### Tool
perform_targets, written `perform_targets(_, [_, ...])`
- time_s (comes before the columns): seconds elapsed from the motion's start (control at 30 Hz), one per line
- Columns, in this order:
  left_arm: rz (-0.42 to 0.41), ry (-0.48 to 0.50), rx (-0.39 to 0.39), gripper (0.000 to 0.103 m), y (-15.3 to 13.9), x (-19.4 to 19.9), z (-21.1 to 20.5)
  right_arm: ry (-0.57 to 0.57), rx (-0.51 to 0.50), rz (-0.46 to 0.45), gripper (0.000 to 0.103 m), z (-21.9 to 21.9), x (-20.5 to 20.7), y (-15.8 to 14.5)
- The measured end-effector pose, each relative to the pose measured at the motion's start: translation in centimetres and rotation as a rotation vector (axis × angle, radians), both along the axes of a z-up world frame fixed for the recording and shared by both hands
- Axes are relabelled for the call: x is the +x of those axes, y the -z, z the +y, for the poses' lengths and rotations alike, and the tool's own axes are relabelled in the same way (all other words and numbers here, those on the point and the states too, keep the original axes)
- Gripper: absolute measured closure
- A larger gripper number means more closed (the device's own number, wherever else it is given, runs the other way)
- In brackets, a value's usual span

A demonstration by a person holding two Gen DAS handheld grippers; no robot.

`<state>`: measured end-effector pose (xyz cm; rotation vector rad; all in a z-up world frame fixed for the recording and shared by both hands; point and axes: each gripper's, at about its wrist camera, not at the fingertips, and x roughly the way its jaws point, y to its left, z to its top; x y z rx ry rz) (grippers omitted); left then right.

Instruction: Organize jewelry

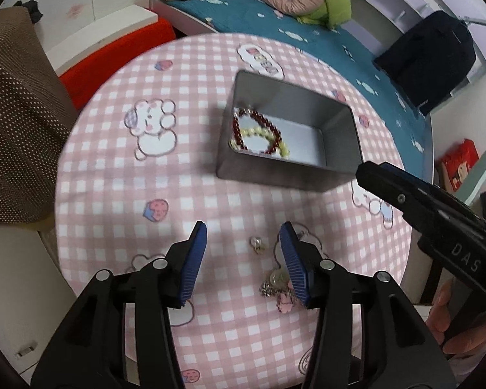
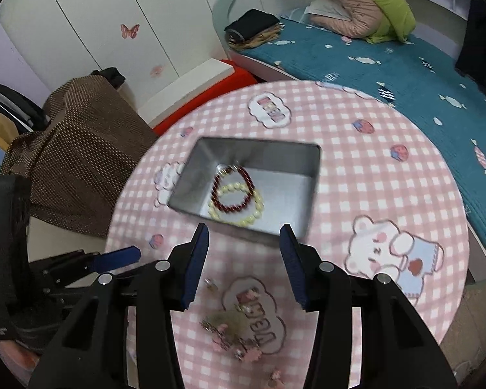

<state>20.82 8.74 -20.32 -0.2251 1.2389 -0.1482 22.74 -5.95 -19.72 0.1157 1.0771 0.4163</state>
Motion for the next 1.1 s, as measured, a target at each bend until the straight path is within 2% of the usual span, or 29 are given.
perform_targets(0.2, [0.048, 0.037, -0.034, 0.055, 2.3, -0.1, -0.9, 0.017, -0.034, 0.043, 0.059, -1.0, -1.3, 1.9])
perform_targets(0.33, [0.079, 0.05, -0.043, 0.056, 3.8, 0.1, -1.5, 0.008, -0.092, 0.056, 0.059, -1.3, -2.1, 3.1])
perform_targets(0.53, [0.109, 0.073, -0.036, 0.072, 5.6, 0.9, -2.5, -0.011, -0.125, 0.08, 0.059, -1.4, -2.9, 4.6])
perform_targets(0.67, [0.121, 0.064, -0.032, 0.075, 6.7, 1.4, -3.1, -0.018, -0.132, 0.093, 0.059, -1.4, -3.1, 5.2])
perform_targets(0.73, [0.113, 0.068, -0.024, 0.079, 6.8, 1.5, -3.1, -0.021, -0.132, 0.097, 0.059, -1.4, -3.2, 5.4])
perform_targets(0.8, [0.117, 0.061, -0.024, 0.092, 6.9, 1.7, -3.3, -0.021, -0.125, 0.107, 0.059, -1.5, -3.3, 5.6])
perform_targets(0.93, [0.111, 0.074, -0.022, 0.092, 7.0, 1.7, -3.6, -0.033, -0.073, 0.139, 0.059, -1.7, -3.2, 6.1])
perform_targets(1.1, [0.1, 0.069, -0.025, 0.092, 6.5, 1.2, -3.6, -0.053, -0.014, 0.188, 0.065, -1.4, -3.0, 6.7])
